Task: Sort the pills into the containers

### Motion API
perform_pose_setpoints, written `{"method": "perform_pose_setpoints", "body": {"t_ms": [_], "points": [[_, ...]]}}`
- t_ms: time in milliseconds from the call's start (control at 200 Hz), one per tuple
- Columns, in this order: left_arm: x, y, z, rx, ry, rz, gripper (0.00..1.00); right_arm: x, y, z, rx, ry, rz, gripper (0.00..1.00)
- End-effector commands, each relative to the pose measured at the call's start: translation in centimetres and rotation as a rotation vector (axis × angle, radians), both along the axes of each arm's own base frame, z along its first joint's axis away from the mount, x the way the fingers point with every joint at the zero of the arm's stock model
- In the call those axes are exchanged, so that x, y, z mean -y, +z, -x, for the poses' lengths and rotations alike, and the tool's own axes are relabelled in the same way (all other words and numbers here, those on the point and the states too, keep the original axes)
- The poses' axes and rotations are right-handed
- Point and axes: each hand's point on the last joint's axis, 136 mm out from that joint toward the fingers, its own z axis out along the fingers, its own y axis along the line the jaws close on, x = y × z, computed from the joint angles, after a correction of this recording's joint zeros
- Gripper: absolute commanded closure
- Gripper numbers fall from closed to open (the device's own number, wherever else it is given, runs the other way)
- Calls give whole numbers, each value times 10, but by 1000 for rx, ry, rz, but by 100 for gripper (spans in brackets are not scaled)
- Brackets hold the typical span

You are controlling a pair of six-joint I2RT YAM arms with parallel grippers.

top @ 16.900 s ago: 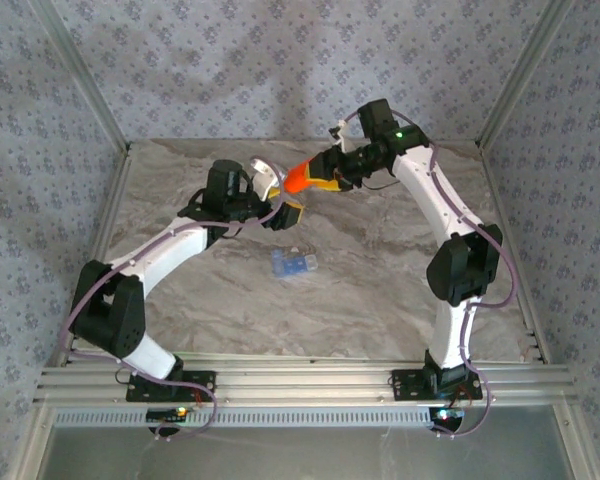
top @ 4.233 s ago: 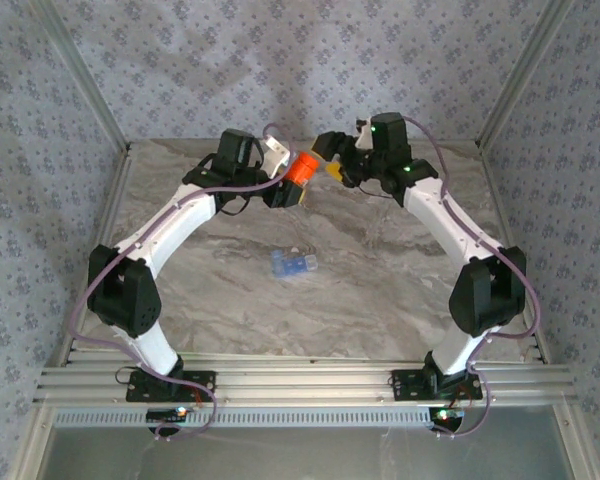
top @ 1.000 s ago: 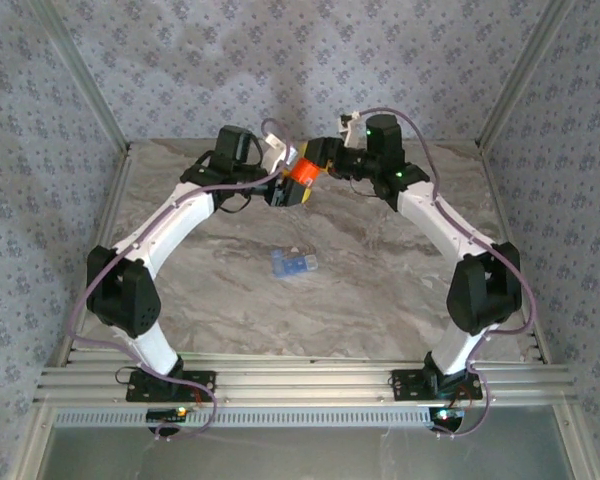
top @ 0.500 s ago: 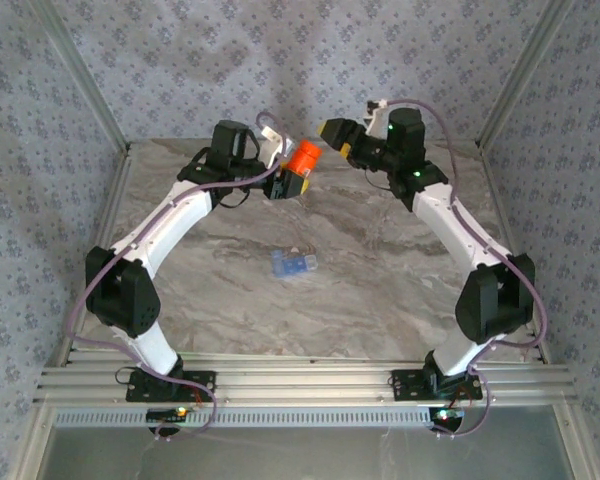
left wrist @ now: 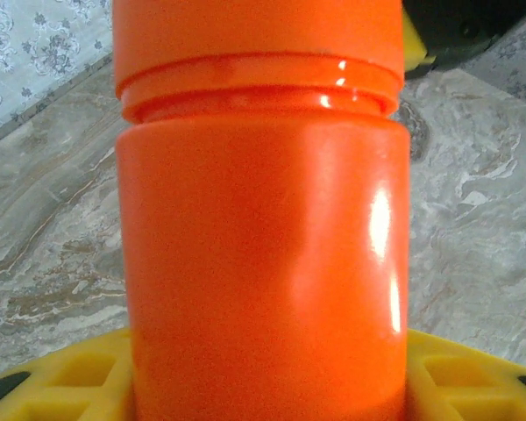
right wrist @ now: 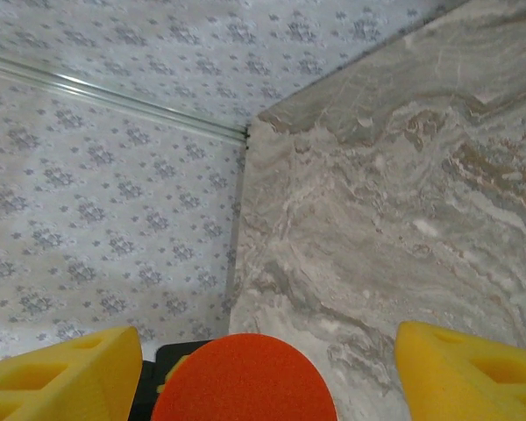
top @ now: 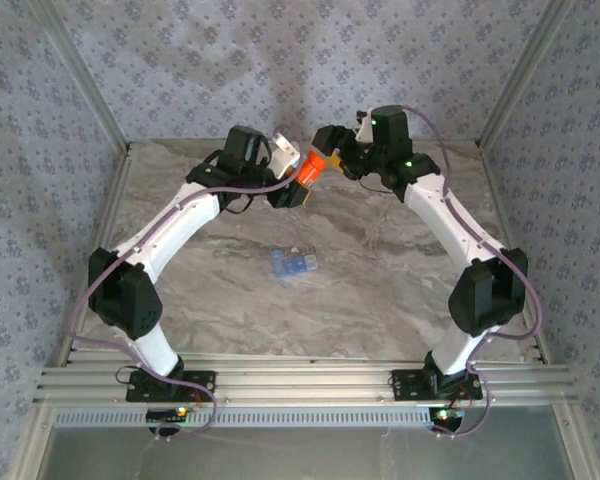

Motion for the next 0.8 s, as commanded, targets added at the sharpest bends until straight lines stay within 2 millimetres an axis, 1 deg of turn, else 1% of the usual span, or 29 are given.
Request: {"method": "perform_pose_setpoints", "body": {"t_ms": [0,150,220,270,375,460,520,600,715,795], "points": [[2,15,-3,51,-14,-1,100,-11,-4,3,-28,23,11,23],[2,14,-2,45,-15,-3,100,-19,-8,8,-37,47,9,29],[2,13,-1,43,-14,-3,100,-21,-6,10,-32,55,6,38],[2,13,-2,42,-14,-3,100,-21,-7,11,-33,59,5,41],[2,13,-2,39,-10,3,100,-21,-5,13,-29,68,0,52],[4,17,-2,34,-11,26,100,-22,-6,15,-20,87,-4,58],[5,21,-1,17,-15,56,100,-20,-4,17,16,124,-15,59],[6,30,1,-20,-31,124,100,-12,9,9,137,141,-53,59],[10,51,9,-109,-98,274,100,-8,33,11,327,204,-100,58],[13,66,13,-201,-136,401,100,-8,37,11,381,233,-101,57]]}}
